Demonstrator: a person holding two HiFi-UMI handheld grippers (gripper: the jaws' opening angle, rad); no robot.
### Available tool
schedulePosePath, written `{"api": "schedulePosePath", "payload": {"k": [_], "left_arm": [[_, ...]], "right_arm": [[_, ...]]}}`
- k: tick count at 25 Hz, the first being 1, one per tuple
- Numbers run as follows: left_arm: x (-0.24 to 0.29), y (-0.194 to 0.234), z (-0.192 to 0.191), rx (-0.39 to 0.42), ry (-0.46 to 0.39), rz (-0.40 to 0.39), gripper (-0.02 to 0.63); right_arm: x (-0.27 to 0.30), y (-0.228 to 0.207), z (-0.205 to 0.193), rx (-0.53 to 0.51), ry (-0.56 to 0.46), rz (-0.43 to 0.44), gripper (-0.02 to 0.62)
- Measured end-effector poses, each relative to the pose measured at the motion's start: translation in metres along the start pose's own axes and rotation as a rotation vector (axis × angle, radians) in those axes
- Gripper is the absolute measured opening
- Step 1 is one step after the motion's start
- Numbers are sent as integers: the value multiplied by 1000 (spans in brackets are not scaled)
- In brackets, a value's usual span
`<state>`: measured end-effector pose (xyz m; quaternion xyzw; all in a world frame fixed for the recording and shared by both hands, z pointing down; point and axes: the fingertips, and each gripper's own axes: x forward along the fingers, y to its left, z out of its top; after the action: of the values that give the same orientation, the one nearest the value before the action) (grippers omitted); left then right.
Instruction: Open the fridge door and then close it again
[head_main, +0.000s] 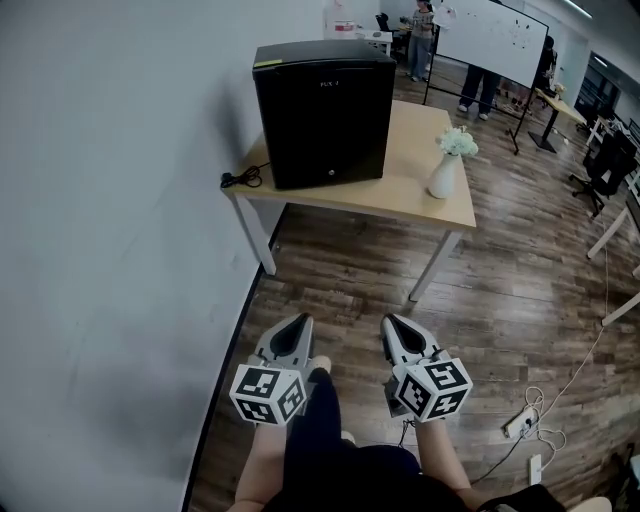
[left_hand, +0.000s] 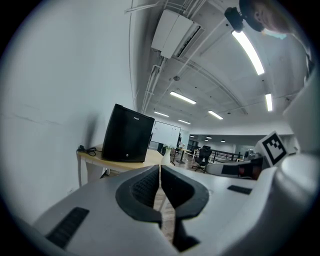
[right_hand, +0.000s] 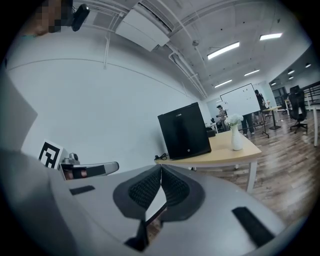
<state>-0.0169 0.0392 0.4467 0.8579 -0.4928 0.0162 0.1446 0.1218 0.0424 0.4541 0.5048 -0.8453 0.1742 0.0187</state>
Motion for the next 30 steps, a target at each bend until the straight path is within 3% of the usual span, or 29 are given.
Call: {"api": "schedulePosePath", "payload": {"k": [19, 30], "left_arm": [[150, 98, 78, 23, 0, -54, 11], [209, 164, 105, 41, -9, -73, 11]], "right_arm": [[166, -52, 85, -25, -29, -25, -9], [261, -65, 99, -56, 2, -32, -9]]}}
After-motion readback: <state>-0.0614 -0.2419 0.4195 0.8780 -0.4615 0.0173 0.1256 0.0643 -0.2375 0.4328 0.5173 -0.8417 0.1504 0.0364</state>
